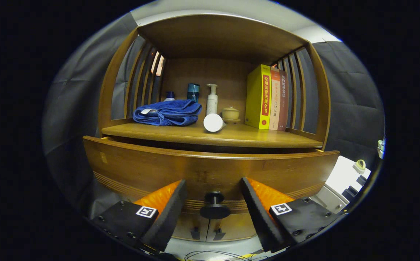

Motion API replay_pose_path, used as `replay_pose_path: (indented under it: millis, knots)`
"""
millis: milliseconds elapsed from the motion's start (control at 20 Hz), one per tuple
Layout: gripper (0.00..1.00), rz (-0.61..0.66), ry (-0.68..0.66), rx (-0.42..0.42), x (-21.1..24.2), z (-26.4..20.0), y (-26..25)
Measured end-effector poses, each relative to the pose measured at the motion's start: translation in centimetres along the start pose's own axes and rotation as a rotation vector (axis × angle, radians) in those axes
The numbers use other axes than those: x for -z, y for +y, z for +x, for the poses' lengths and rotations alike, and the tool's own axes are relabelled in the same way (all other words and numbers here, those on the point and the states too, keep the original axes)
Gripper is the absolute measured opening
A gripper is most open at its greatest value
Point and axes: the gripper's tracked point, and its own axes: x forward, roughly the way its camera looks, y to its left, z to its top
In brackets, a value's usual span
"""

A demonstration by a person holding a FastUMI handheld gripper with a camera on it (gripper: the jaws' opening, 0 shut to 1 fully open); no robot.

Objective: Pull open the drawer, take out the items inside it, and place them on the countertop above the cabinet.

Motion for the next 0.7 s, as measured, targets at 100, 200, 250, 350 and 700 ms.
replay_pose_path:
  millis: [100,200,250,350,700]
  knots:
    - [0.99,0.004,0.008,0.002,0.0,0.6,0.2]
    - [0.99,0.008,0.014,0.003,0.1,1.5,0.2]
    - [0.99,0.018,0.019,0.003,0.1,2.0,0.2]
    - [0.99,0.046,0.015,0.005,0.0,3.2,0.0]
    - [0.99,0.081,0.022,-0.001,0.2,3.9,0.5]
